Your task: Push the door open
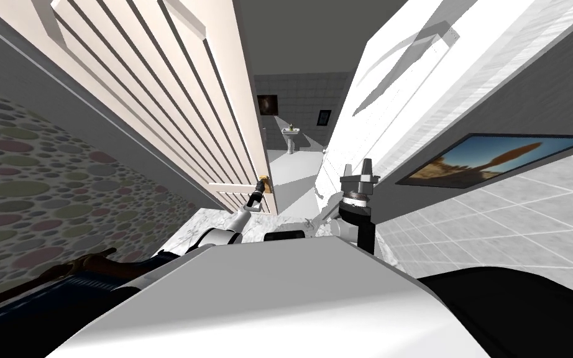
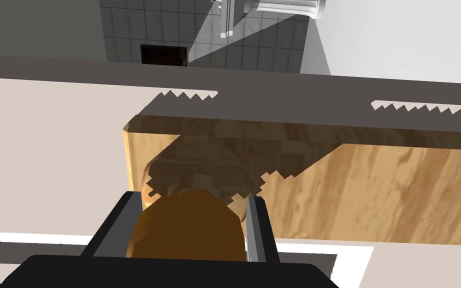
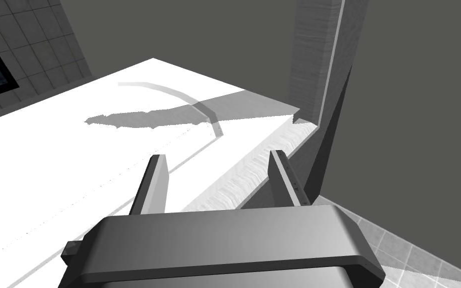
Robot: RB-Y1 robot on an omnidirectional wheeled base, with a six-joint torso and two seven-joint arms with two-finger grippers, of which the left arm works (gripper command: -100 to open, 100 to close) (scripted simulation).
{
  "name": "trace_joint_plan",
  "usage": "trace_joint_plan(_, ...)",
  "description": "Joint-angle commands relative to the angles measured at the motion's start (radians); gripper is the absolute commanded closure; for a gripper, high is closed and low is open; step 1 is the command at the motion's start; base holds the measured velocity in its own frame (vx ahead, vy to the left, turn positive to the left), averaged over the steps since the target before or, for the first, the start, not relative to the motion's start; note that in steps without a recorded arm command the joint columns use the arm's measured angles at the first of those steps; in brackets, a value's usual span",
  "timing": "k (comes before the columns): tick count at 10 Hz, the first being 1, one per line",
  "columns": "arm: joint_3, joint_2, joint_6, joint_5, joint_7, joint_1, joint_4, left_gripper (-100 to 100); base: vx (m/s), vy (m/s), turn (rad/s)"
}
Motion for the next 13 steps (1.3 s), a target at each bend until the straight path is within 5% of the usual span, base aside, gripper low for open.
trace_joint_plan(1,0.019,0.010,0.002,0.005,-0.006,-0.010,-0.012,100,0.191,-0.075,0.044)
trace_joint_plan(12,0.139,0.052,-0.004,0.036,-0.046,-0.003,0.045,100,0.188,-0.119,0.062)
trace_joint_plan(13,0.139,0.052,-0.004,0.036,-0.046,-0.003,0.017,100,0.051,-0.019,0.009)
